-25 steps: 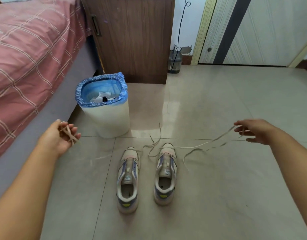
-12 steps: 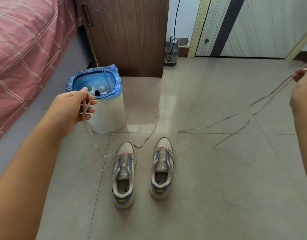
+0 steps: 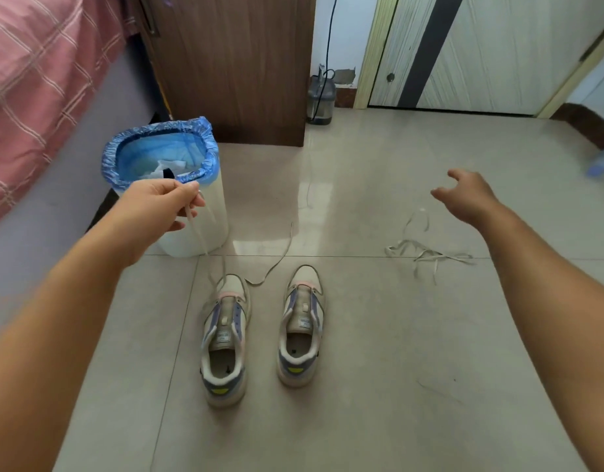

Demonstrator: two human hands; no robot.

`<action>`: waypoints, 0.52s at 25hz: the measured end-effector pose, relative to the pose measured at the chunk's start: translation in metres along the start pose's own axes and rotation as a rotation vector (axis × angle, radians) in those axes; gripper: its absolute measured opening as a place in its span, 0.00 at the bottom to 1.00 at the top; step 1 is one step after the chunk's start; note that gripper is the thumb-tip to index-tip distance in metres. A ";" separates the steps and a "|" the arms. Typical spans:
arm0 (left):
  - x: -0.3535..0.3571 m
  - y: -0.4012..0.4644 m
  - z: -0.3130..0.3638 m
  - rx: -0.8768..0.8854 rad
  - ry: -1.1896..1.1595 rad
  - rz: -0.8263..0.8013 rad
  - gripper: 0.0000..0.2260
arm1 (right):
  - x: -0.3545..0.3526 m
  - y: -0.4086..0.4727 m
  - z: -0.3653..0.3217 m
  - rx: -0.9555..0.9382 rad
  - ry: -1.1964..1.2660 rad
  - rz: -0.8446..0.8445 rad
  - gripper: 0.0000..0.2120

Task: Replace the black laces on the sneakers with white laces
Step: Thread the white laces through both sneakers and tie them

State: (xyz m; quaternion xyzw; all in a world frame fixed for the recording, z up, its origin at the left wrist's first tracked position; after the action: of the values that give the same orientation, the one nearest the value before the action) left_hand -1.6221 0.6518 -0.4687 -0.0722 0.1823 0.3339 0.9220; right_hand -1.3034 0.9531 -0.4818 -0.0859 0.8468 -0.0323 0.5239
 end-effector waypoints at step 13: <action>-0.017 -0.009 -0.018 -0.003 0.060 -0.110 0.12 | 0.211 -0.155 -0.027 -0.271 -0.836 -0.609 0.17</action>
State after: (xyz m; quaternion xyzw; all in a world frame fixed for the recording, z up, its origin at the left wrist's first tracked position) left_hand -1.6334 0.6299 -0.4787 -0.0935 0.2050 0.2809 0.9329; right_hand -1.4019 0.7620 -0.6333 -0.4003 0.4991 -0.0363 0.7677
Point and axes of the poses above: each hand's wrist, its own y-axis towards the middle knuckle, its own x-axis out of the palm, z = x × y, the point moved 3 cm from there along y, towards the middle knuckle, and after that the axes turned 9 degrees about x, right-handed, at the moved point
